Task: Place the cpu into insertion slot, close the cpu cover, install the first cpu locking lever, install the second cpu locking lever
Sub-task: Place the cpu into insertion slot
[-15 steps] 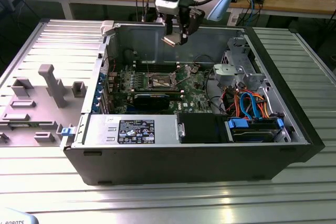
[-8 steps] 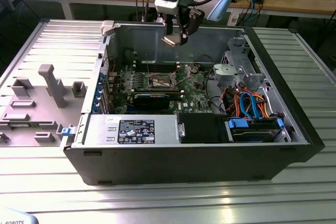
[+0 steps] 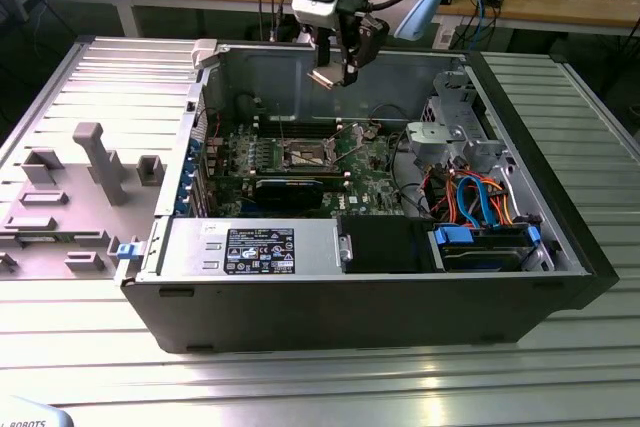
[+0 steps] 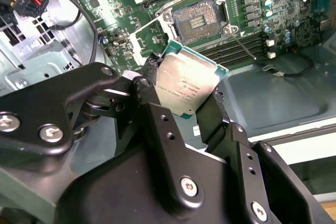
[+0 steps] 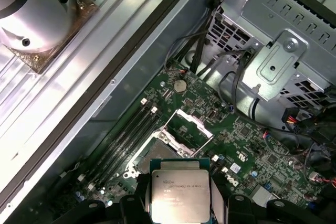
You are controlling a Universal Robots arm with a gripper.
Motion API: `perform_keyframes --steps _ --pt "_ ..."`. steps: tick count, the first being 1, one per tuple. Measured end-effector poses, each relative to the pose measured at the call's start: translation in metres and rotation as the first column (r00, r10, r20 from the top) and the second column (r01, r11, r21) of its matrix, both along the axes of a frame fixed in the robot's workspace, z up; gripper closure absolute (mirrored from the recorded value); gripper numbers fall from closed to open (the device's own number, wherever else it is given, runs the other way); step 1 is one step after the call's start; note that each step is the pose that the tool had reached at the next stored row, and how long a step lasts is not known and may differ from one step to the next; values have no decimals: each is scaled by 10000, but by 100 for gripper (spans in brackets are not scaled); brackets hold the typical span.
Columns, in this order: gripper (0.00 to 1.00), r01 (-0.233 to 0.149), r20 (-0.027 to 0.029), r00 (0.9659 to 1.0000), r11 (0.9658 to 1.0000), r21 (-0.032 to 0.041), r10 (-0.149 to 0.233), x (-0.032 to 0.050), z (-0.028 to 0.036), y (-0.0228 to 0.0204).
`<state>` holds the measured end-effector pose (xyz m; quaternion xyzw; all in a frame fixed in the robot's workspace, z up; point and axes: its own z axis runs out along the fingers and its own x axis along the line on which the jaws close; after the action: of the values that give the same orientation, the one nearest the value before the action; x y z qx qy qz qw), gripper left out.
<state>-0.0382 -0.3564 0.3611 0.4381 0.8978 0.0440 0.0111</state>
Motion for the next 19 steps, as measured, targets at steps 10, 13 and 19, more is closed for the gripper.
perform_keyframes --steps 10,13,19 --pt "46 1351 -1 9908 9908 -1 -1351 0 -3 0" --pt "46 1378 0 9905 9905 -1 -1378 0 -3 0" --pt "46 1413 0 9900 9900 -1 -1413 0 -3 0"
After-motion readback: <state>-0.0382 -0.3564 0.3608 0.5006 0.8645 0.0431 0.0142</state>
